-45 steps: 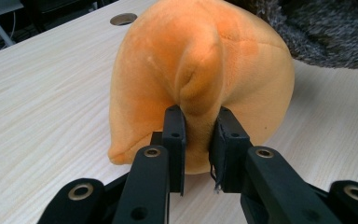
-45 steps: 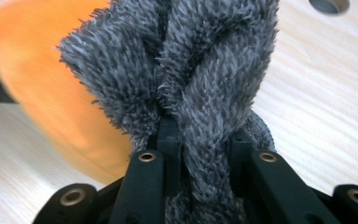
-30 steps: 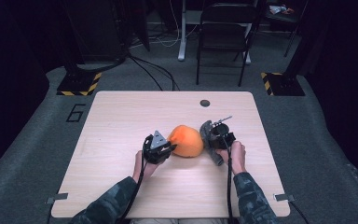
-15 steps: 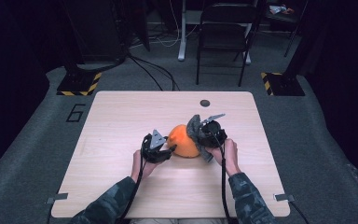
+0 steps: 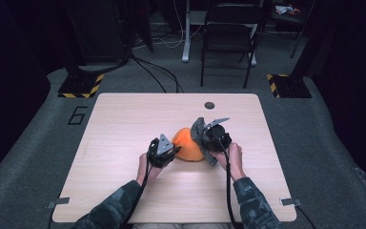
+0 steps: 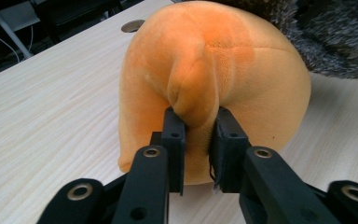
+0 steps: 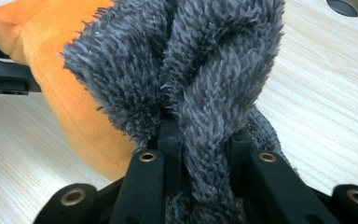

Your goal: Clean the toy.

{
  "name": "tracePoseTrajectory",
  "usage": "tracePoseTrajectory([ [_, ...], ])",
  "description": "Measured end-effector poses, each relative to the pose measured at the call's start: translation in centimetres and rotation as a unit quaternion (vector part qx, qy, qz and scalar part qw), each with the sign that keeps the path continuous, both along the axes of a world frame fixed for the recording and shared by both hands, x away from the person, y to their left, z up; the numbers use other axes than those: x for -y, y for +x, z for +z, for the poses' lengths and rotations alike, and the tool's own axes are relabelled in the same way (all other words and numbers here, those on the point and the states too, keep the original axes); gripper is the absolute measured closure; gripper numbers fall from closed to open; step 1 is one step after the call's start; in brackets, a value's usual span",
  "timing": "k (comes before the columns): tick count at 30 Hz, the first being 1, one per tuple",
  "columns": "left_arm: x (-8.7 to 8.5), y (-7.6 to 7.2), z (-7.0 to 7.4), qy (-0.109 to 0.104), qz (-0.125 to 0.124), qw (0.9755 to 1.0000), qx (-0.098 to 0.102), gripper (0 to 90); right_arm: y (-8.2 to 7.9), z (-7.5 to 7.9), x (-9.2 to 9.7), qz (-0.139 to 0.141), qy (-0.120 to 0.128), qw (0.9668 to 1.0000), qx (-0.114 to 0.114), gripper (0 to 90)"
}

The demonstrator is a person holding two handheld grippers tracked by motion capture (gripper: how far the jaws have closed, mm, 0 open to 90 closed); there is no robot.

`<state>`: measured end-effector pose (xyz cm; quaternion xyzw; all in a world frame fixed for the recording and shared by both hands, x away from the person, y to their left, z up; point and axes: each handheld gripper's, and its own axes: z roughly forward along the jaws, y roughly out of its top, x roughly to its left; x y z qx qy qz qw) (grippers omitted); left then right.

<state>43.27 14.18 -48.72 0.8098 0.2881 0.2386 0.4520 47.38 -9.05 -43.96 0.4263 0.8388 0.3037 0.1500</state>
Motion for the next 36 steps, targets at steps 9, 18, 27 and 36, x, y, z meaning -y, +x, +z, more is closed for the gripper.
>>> tracePoseTrajectory([
  [9,0.5,-0.7,0.6,-0.011,-0.004,0.9999,-0.012,80.2,0.1,0.3,0.3,-0.014,-0.001,0.9998,0.017,74.5],
  [18,0.2,-0.5,0.4,-0.01,-0.002,0.9998,-0.016,79.4,-0.4,2.1,0.2,-0.011,0.01,0.9991,0.039,74.5],
  [27,0.2,-0.6,0.1,-0.002,-0.002,0.9998,-0.021,79.5,-1.8,2.6,-3.7,0.042,0.001,0.9973,0.06,74.5],
  [36,0.0,-0.3,0.1,-0.005,-0.002,0.9997,-0.025,79.6,-0.6,1.2,-0.9,0.008,0.016,0.9995,0.025,74.5],
])
